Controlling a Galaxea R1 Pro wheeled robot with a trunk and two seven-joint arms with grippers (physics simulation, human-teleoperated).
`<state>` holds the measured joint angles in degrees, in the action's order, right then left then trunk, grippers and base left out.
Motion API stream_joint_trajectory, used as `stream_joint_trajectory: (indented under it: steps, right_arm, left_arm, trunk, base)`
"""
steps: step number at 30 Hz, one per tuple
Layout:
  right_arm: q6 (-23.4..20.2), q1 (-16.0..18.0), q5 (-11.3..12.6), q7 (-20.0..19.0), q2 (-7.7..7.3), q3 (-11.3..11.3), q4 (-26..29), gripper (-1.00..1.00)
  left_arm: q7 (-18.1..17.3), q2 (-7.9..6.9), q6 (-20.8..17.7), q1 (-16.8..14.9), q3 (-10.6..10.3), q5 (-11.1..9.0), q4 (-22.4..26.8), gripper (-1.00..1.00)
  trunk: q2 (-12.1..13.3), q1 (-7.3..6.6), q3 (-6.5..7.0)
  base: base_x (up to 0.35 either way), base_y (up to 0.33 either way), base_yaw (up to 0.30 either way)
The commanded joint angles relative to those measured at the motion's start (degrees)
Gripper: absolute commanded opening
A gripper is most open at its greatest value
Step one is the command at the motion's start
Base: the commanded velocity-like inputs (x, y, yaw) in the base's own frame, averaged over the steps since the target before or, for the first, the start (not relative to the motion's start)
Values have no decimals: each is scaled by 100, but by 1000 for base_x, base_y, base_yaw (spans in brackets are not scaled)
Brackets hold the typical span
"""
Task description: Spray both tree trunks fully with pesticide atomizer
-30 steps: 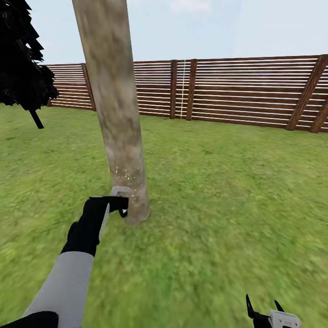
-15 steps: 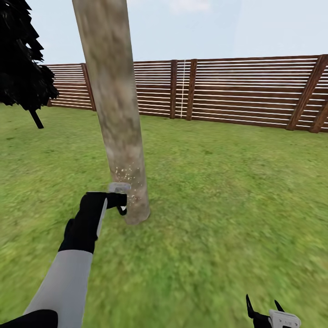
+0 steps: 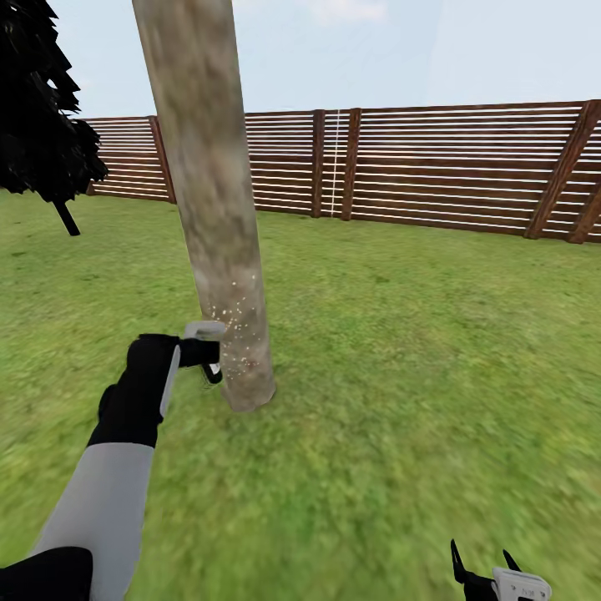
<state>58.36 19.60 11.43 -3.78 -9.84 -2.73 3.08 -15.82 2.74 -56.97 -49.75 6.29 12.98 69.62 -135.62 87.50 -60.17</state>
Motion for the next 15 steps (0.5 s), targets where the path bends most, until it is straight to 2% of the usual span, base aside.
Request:
stream_joint_trajectory:
  steps: [1, 2, 4, 5, 6, 7, 11, 15]
  right_arm:
    - [0, 0, 0, 0, 0, 0, 0, 100]
    - [0, 0, 0, 0, 0, 0, 0, 100]
    - [-1, 0, 0, 0, 0, 0, 0, 100]
    - [-2, 0, 0, 0, 0, 0, 0, 100]
    - [-1, 0, 0, 0, 0, 0, 0, 100]
    - [0, 0, 0, 0, 0, 0, 0, 100]
    - [0, 0, 0, 0, 0, 0, 0, 100]
    - [0, 0, 0, 0, 0, 0, 0, 100]
  left_arm:
    - [5, 34, -8, -45, -45, 27, 31, -100]
    - [4, 3, -27, -68, -51, 24, 73, -100]
    - [1, -159, -55, -78, -18, 32, 97, -100]
    - [0, -253, -58, -78, -12, 34, 96, -100]
    - [0, -416, -59, -79, 8, 30, 94, -100]
    - [0, -498, -55, -63, 43, 23, 88, -100]
    - [-4, -541, 22, -2, 32, 32, 8, -100]
    - [-2, -505, 148, 163, 5, 42, -512, -100]
  trunk:
    - [0, 0, 0]
    - [0, 0, 0]
    - [0, 0, 0]
    - [0, 0, 0]
    - [0, 0, 0]
    - [0, 0, 0]
    - [0, 0, 0]
    - [0, 0, 0]
  base:
    - [0, 0, 0]
    - [0, 0, 0]
    - [0, 0, 0]
    - [0, 0, 0]
    - [0, 0, 0]
    - [0, 0, 0]
    - [0, 0, 0]
    - [0, 0, 0]
